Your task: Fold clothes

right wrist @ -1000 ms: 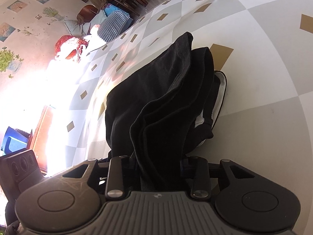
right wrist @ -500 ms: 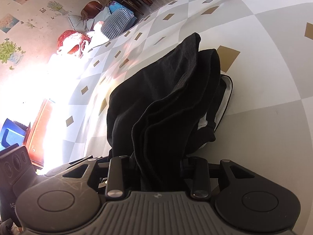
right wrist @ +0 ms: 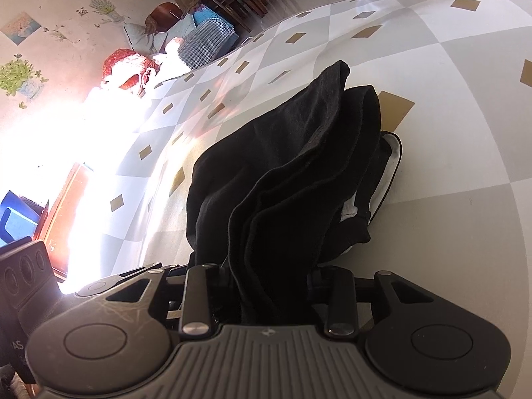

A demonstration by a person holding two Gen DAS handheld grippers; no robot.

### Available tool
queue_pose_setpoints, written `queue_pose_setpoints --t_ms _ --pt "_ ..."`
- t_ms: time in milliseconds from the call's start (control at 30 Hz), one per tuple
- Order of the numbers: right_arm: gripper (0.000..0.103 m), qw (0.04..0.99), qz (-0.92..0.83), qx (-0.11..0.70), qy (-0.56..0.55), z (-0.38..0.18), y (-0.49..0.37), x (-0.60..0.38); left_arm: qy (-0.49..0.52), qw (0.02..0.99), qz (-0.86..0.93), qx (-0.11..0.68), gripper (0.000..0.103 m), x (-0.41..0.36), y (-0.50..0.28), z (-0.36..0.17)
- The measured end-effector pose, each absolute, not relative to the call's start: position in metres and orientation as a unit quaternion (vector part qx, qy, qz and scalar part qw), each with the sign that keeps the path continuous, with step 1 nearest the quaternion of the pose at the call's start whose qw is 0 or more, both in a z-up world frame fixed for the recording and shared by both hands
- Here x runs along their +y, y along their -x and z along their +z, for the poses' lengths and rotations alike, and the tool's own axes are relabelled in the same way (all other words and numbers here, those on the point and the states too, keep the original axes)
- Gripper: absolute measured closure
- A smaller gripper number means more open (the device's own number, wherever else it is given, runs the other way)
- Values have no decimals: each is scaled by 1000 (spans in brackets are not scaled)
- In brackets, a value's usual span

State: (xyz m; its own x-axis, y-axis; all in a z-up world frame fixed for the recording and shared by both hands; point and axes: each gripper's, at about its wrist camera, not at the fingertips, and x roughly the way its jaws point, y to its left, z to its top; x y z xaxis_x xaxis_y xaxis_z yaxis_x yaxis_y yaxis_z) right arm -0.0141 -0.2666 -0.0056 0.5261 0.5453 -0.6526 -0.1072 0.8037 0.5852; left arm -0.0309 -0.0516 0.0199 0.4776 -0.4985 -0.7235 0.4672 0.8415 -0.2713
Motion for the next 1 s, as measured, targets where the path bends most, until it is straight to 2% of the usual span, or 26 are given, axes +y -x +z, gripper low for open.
queue_pose_setpoints --t_ms 1000 --pt "68 870 240 380 -205 49 59 -262 -29 899 -248 359 49 -59 90 82"
